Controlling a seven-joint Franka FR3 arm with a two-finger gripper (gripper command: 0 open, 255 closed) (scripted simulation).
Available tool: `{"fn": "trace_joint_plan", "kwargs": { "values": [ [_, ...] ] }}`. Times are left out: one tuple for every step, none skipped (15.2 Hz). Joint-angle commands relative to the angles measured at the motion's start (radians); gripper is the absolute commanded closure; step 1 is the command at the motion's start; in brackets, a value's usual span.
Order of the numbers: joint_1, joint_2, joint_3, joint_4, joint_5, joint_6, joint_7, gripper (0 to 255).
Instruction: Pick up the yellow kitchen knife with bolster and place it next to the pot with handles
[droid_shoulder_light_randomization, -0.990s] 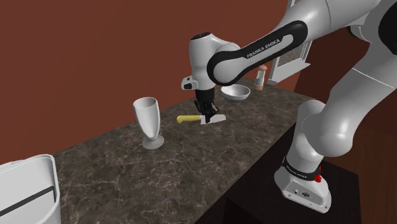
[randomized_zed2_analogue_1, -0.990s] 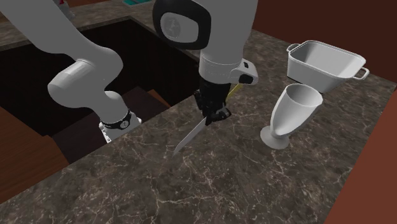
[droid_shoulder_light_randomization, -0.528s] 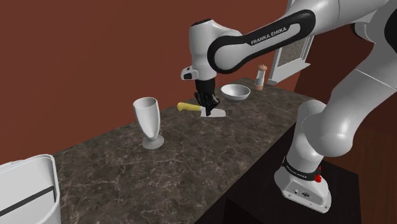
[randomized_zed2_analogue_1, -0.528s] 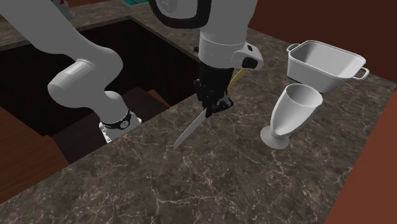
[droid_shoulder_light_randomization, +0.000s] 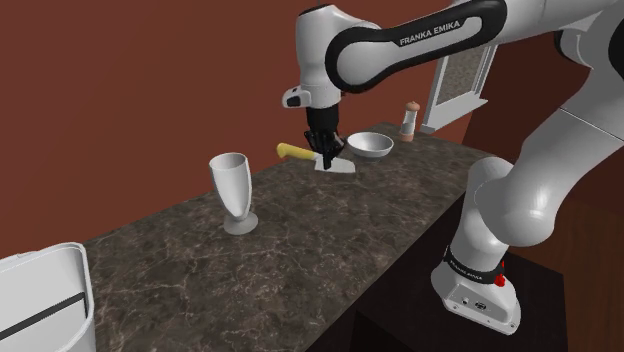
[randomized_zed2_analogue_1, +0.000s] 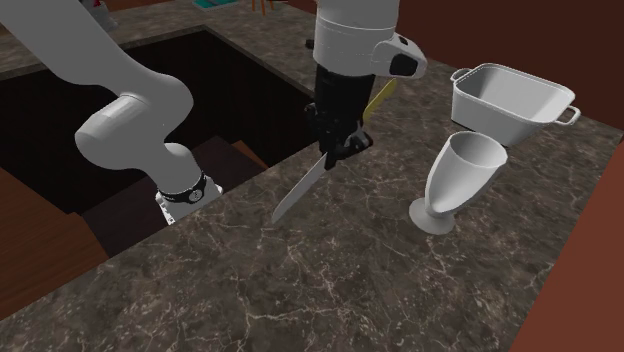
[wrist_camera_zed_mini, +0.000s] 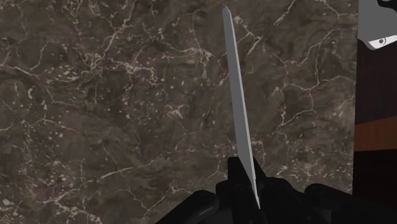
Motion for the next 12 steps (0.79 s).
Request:
{"fn": "trace_joint_plan", "kwargs": {
  "values": [
    [0.0, -0.006, 0.0, 0.025, 0.0, -0.031, -0.003, 255],
    [0.0, -0.007, 0.0, 0.038, 0.001, -0.045, -0.004, 255],
    [0.0, -0.008, 0.0, 0.05, 0.001, -0.058, -0.004, 255],
    [0.0, -0.008, 0.0, 0.056, 0.001, -0.064, -0.005, 255],
    [0.01, 0.003, 0.017, 0.066, 0.009, -0.065, 0.019, 255],
    [0.019, 0.014, 0.033, 0.077, 0.017, -0.066, 0.042, 255],
    [0.028, 0.027, 0.05, 0.089, 0.024, -0.066, 0.065, 255],
    [0.038, 0.041, 0.066, 0.102, 0.031, -0.067, 0.088, 255],
    [0.047, 0.055, 0.082, 0.116, 0.038, -0.068, 0.112, 255],
    [0.056, 0.071, 0.098, 0.132, 0.043, -0.069, 0.135, 255],
    [0.065, 0.087, 0.114, 0.148, 0.049, -0.07, 0.158, 255],
    [0.074, 0.105, 0.129, 0.166, 0.053, -0.071, 0.182, 255]
  ]
}}
